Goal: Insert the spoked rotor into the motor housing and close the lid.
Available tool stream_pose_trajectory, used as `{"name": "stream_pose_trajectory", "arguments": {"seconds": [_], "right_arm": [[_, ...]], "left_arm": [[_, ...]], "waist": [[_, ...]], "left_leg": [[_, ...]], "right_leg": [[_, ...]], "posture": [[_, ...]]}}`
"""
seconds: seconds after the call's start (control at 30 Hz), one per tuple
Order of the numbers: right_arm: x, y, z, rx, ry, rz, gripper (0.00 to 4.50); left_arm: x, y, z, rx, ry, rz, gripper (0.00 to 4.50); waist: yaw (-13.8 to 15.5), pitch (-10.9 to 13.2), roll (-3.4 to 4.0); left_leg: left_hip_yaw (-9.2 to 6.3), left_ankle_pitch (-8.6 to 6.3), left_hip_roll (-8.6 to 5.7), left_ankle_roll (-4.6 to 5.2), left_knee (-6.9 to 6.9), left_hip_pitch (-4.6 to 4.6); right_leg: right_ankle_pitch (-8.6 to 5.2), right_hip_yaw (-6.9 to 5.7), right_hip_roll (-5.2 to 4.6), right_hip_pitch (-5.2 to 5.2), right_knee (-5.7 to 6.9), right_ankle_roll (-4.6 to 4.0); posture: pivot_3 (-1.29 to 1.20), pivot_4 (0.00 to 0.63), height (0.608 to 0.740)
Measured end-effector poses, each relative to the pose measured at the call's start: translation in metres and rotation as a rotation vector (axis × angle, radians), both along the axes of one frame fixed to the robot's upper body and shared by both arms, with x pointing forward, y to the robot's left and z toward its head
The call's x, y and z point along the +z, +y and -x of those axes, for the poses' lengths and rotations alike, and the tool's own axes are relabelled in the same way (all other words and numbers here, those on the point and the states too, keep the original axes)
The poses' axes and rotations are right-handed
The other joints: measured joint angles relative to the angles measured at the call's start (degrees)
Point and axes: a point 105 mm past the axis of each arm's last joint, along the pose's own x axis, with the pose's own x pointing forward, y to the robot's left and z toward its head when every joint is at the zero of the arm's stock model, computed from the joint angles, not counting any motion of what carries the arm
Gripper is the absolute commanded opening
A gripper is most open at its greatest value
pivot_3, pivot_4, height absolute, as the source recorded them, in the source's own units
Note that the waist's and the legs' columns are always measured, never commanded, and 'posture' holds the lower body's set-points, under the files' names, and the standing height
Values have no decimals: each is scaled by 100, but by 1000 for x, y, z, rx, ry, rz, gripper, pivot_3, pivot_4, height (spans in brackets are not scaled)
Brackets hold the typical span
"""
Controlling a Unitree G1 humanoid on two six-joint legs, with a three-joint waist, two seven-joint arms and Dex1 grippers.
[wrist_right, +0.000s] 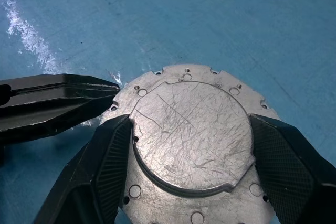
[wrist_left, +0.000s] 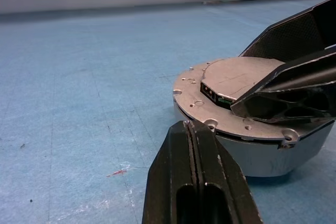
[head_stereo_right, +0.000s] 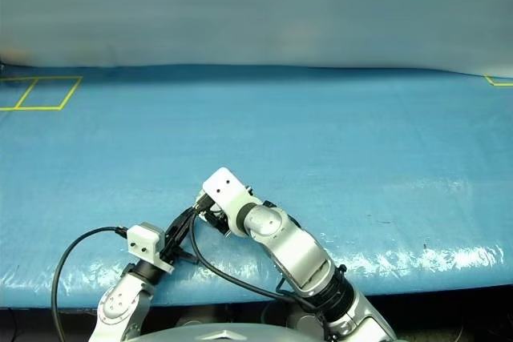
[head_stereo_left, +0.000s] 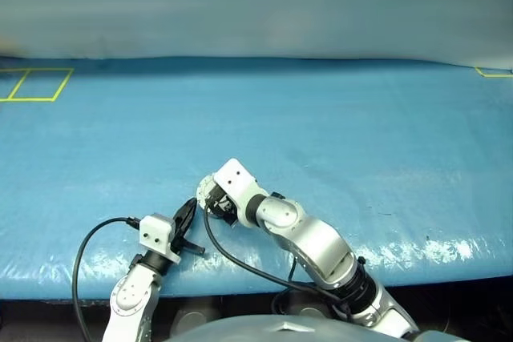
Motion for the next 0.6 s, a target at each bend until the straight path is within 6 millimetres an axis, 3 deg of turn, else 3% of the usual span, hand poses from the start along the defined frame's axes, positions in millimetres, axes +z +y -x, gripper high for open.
{"name": "stream_pose_trajectory", "arguments": {"seconds": [0.6], "right_arm": [[-2,-4,-6,-36,51,-37,3188]], "left_arm": [[8,1,-5,-14,-41,-11,0]], "waist": [[13,-41,9]], "left_leg": [[-2,0,0,0,0,3]], "right_leg": [[0,-3,1,5,-2,1]], "posture": [[0,150,740]]}}
